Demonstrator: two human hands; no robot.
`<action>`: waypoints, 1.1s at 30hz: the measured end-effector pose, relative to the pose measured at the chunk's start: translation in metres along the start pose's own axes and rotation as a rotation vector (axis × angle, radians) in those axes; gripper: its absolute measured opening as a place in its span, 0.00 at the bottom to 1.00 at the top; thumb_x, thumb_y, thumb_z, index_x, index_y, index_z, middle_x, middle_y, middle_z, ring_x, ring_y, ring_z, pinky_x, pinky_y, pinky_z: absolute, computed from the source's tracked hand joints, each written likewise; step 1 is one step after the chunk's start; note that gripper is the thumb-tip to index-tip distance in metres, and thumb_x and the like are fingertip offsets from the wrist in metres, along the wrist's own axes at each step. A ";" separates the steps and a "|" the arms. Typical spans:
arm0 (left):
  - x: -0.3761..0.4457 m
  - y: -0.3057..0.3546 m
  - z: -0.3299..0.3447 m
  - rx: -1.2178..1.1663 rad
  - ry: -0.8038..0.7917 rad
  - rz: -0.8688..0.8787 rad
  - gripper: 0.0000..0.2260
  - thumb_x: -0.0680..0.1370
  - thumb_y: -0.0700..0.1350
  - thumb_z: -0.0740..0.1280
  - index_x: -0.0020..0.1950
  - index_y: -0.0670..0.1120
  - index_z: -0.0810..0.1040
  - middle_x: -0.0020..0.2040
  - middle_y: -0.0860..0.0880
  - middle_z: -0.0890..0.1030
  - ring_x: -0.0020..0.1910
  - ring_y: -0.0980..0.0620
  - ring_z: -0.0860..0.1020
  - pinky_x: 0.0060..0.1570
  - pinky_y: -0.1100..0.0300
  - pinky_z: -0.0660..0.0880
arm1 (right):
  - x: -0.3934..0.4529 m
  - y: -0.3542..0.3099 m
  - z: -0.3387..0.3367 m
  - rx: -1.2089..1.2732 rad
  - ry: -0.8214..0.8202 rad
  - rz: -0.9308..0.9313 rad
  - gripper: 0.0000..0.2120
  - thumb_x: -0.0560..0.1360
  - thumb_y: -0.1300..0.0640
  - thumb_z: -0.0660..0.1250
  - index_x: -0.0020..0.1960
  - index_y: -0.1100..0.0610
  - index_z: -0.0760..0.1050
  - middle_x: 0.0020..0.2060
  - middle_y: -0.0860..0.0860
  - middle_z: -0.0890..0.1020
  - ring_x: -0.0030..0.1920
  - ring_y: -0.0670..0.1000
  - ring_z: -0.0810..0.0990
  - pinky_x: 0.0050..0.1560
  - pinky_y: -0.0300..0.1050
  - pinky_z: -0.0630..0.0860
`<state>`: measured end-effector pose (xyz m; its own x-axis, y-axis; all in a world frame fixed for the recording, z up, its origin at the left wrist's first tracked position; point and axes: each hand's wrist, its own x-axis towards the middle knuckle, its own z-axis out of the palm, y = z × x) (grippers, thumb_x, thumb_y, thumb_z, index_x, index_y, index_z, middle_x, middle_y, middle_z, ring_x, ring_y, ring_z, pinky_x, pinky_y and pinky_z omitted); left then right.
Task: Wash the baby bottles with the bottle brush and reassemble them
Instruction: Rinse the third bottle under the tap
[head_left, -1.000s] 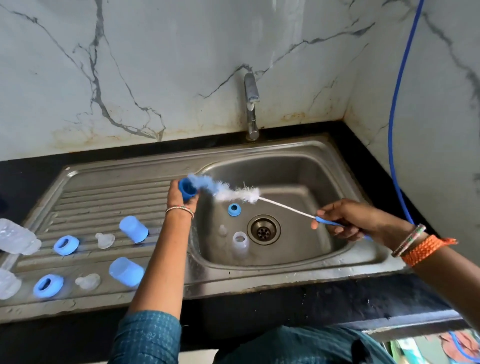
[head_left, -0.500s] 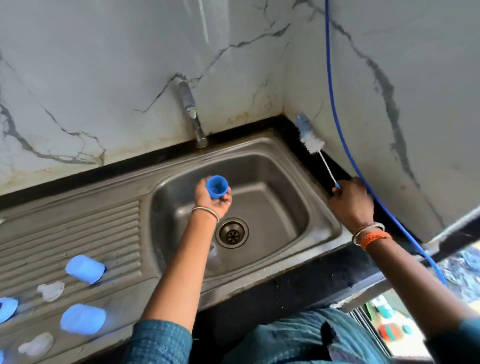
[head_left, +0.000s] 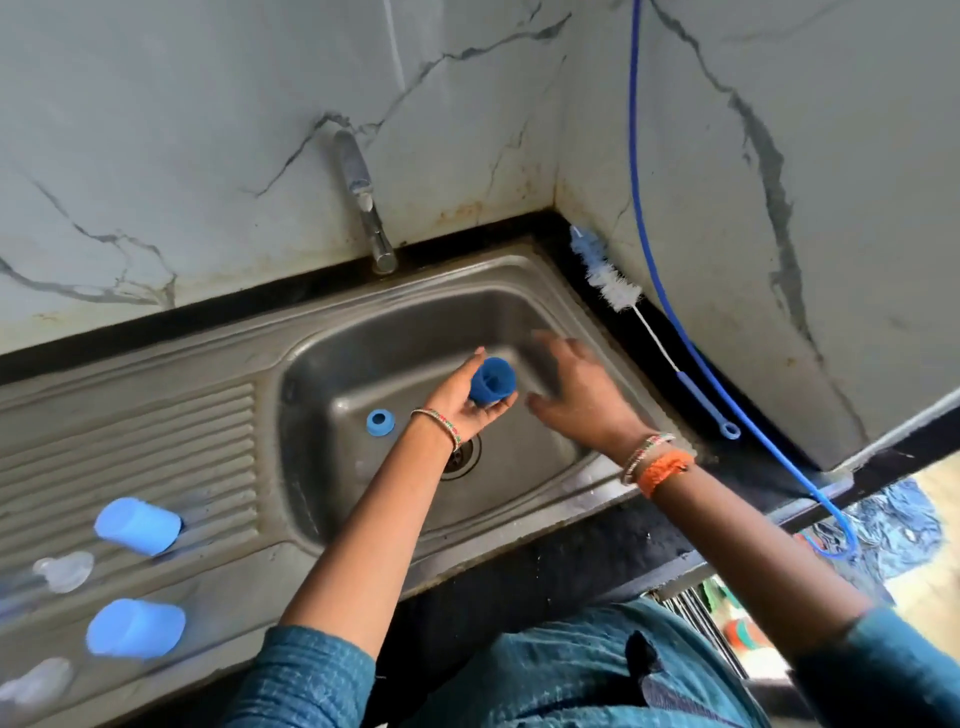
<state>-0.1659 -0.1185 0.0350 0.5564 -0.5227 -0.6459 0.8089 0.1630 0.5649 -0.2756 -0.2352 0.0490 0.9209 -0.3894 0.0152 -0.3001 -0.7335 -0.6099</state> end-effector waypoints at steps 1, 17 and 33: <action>-0.003 0.000 -0.001 0.014 -0.002 0.006 0.11 0.78 0.50 0.65 0.48 0.42 0.73 0.45 0.43 0.77 0.40 0.47 0.78 0.39 0.55 0.79 | 0.004 -0.016 0.010 0.081 -0.068 -0.086 0.36 0.69 0.55 0.71 0.74 0.51 0.62 0.65 0.55 0.71 0.66 0.53 0.70 0.67 0.48 0.69; -0.038 0.043 -0.137 0.173 0.403 0.142 0.10 0.81 0.43 0.55 0.43 0.49 0.72 0.42 0.51 0.76 0.40 0.55 0.74 0.42 0.60 0.70 | 0.058 -0.021 0.134 -0.687 -0.764 -0.163 0.25 0.69 0.51 0.71 0.64 0.54 0.73 0.60 0.54 0.79 0.58 0.57 0.79 0.51 0.45 0.74; -0.034 0.027 -0.160 -0.157 0.417 0.162 0.10 0.80 0.35 0.56 0.44 0.42 0.74 0.42 0.46 0.77 0.40 0.53 0.76 0.44 0.60 0.74 | 0.058 -0.036 0.154 -0.374 -0.625 -0.272 0.36 0.70 0.42 0.71 0.70 0.56 0.62 0.61 0.56 0.75 0.58 0.59 0.76 0.55 0.52 0.75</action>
<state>-0.1323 0.0375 -0.0103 0.6808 -0.1048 -0.7249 0.7063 0.3560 0.6119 -0.1732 -0.1455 -0.0502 0.9100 0.1360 -0.3915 -0.0054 -0.9406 -0.3394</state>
